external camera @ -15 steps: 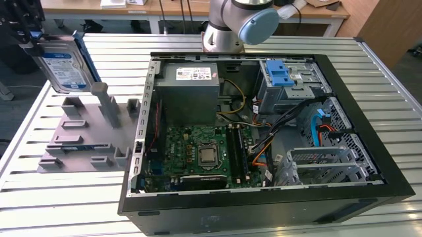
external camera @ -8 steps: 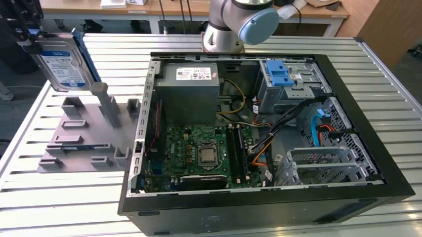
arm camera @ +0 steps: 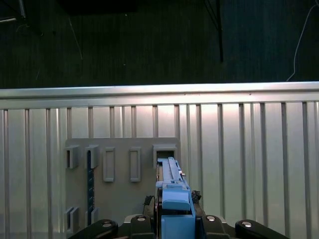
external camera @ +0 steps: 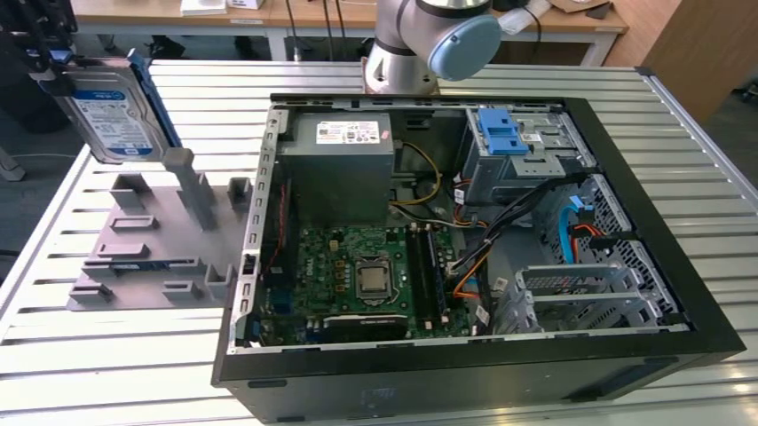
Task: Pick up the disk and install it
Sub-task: 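Pick up the disk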
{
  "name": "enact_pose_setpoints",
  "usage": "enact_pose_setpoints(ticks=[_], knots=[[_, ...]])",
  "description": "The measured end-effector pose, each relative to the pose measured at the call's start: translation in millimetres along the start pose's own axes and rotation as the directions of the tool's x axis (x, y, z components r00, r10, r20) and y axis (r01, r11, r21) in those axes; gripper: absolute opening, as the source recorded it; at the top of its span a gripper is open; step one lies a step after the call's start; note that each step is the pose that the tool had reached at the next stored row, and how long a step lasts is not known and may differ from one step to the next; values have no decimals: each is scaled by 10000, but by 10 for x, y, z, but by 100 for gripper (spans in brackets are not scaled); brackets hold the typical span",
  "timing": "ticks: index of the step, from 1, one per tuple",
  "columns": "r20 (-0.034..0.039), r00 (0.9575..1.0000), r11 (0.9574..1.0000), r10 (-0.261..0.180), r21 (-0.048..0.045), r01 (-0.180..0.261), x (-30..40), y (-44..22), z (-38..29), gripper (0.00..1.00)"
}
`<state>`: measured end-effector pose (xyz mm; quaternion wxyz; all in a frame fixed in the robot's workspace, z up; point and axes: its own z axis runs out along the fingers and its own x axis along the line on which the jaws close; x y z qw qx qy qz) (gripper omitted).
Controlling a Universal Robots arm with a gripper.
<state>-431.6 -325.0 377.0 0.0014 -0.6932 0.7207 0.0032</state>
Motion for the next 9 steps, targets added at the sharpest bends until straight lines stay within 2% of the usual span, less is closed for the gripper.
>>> enact_pose_setpoints(ticks=[9], knots=[[1,10000,10000,0,2,0,0,0,-49,36]])
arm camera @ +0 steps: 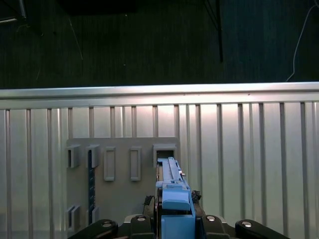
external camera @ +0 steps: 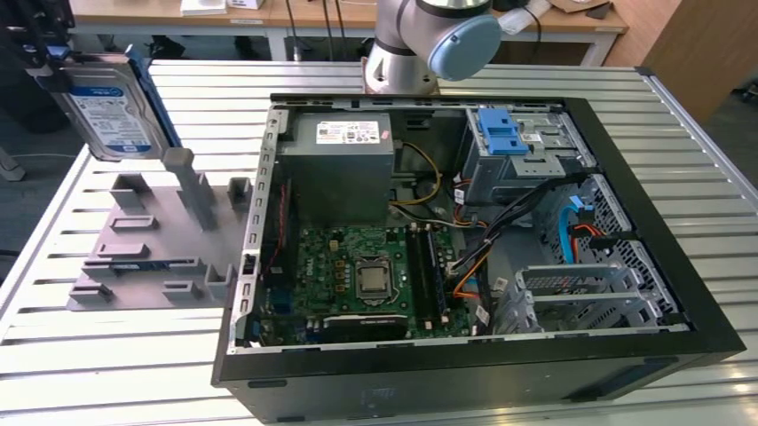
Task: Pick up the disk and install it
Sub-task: 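Pick up the disk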
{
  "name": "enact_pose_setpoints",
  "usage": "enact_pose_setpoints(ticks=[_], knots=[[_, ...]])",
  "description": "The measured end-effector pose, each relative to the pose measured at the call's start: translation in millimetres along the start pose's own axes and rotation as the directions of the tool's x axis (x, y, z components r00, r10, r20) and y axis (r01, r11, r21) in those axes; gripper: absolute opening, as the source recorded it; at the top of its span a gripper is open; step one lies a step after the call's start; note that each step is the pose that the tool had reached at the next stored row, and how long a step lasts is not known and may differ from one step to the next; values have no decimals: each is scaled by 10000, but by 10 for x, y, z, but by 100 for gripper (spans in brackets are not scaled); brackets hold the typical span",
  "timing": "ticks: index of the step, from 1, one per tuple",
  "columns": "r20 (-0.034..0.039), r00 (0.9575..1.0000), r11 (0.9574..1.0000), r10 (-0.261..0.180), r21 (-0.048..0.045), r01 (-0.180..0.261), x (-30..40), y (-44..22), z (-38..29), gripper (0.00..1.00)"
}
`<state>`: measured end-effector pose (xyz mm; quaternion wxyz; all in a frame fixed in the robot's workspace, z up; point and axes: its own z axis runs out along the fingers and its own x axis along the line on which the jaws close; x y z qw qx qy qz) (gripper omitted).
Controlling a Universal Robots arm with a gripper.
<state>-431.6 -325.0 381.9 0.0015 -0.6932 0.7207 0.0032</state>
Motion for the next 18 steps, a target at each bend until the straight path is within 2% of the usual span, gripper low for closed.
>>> enact_pose_setpoints(ticks=[18], knots=[[1,10000,10000,0,1,0,-1,0,-128,36]])
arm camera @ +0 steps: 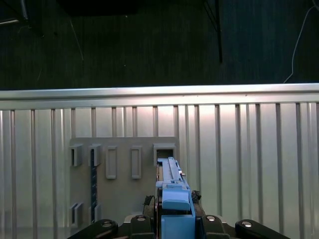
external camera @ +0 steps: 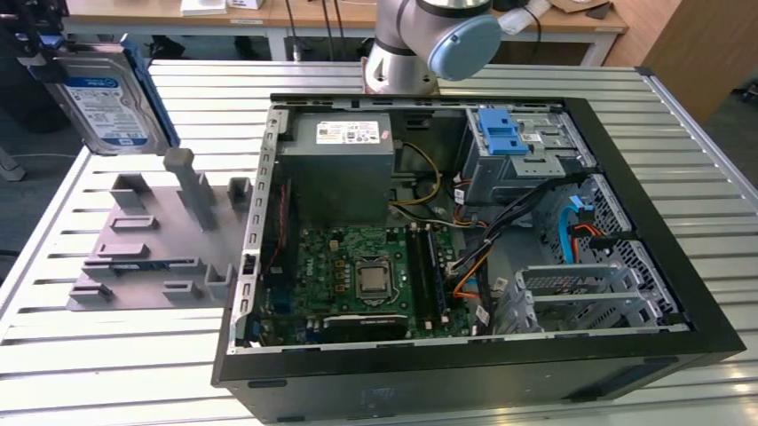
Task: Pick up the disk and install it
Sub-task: 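Pick up the disk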
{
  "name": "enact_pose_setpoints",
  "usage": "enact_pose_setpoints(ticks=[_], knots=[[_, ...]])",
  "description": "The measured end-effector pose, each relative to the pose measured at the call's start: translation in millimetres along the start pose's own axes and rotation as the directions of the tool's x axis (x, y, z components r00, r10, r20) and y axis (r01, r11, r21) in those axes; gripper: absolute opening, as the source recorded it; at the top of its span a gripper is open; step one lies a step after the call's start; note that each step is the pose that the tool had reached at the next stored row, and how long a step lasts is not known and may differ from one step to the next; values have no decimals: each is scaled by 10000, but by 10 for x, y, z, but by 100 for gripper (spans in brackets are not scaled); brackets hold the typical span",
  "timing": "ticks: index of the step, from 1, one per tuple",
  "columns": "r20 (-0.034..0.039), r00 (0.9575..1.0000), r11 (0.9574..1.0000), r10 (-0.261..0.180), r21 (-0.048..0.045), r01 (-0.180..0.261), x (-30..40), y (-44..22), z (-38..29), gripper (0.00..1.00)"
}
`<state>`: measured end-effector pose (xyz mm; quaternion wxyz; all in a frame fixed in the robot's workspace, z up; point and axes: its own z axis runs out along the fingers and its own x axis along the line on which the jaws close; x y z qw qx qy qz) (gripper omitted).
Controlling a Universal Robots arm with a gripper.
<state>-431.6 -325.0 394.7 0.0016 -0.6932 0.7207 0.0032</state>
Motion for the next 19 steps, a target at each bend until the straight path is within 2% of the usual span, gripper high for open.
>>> enact_pose_setpoints(ticks=[19], knots=[[0,10000,10000,0,0,0,-1,1,-141,36]])
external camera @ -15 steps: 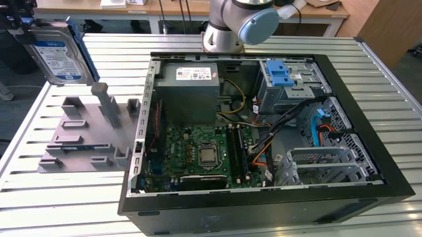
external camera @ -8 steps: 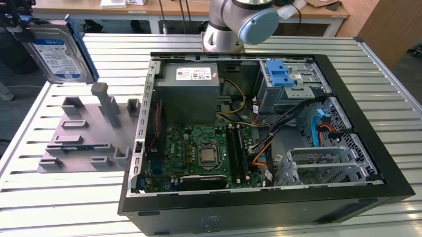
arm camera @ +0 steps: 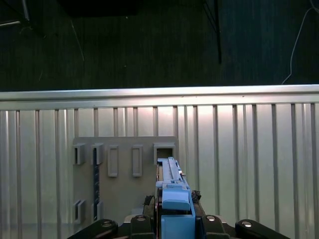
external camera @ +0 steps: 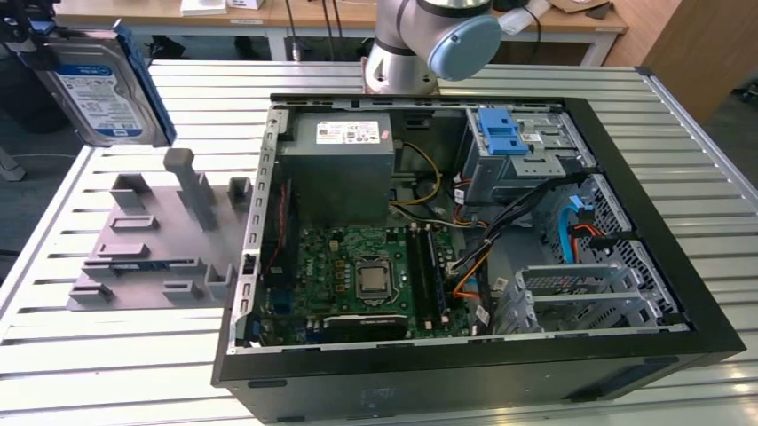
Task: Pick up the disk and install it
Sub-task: 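Pick up the disk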
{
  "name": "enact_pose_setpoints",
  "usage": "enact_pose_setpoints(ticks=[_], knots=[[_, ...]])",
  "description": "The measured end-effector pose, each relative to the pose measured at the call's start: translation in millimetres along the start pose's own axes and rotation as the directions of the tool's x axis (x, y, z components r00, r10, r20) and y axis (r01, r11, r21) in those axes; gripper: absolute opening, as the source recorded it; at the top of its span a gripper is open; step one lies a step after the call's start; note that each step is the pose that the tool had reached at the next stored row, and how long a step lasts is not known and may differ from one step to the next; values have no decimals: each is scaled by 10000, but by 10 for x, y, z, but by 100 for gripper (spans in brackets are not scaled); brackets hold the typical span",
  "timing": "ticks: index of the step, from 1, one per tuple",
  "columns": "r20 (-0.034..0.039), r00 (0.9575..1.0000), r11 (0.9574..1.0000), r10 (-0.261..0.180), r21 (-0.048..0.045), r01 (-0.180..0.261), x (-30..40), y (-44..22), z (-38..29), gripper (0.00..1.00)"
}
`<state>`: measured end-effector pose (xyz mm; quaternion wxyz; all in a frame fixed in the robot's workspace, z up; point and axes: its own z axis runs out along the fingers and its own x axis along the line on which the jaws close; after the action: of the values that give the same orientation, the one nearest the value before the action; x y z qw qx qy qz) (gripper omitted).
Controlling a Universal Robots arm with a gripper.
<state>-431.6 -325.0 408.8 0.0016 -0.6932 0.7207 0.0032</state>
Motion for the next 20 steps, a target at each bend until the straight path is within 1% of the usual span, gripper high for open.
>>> enact_pose_setpoints(ticks=[20], knots=[[0,10000,10000,0,1,0,-1,0,-112,36]])
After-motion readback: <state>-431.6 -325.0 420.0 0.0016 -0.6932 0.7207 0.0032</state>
